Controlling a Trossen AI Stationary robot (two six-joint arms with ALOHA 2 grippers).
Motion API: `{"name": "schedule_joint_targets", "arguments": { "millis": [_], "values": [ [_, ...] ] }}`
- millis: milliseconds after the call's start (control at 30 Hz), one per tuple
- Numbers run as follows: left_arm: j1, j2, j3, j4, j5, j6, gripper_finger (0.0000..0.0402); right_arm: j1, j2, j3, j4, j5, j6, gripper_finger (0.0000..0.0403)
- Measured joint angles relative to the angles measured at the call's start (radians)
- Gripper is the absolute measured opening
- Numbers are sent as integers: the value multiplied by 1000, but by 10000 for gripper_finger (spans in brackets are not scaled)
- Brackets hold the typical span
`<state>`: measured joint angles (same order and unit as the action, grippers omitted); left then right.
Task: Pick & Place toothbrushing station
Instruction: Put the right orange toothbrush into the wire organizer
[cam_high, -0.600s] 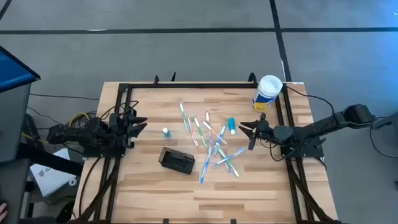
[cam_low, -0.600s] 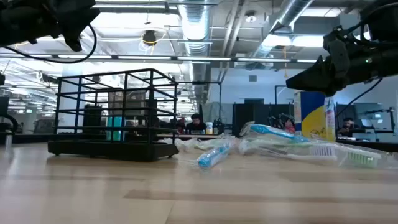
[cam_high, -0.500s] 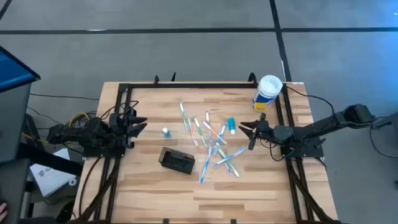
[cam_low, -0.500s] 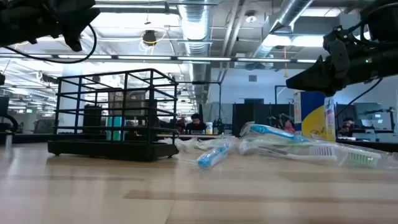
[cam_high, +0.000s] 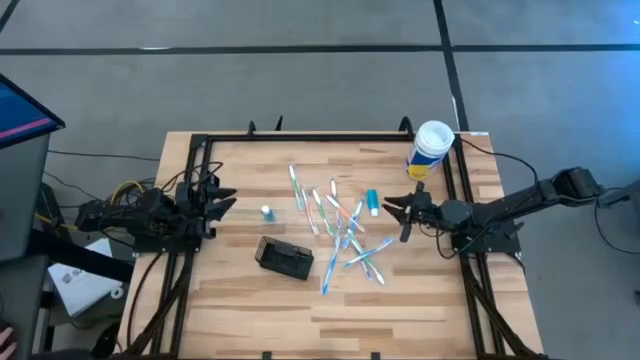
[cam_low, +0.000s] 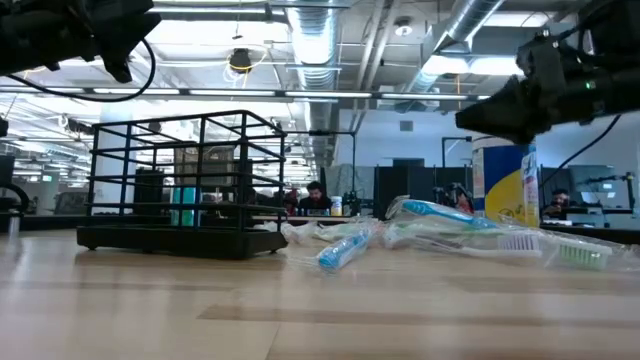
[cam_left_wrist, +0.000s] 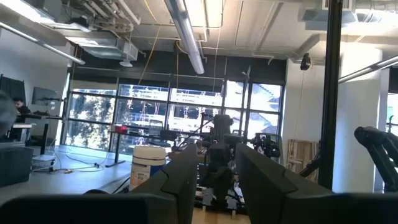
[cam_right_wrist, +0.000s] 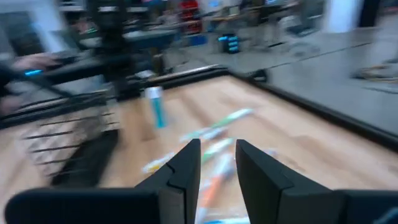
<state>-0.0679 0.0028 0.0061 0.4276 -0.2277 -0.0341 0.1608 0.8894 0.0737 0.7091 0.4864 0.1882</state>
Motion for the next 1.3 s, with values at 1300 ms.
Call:
{"name": "schedule_joint_targets", "arguments": {
  "millis": [1300],
  "values": [
    [0,27,0,3,0,0,106,-6,580,604,-938,-228,242,199]
  ]
}}
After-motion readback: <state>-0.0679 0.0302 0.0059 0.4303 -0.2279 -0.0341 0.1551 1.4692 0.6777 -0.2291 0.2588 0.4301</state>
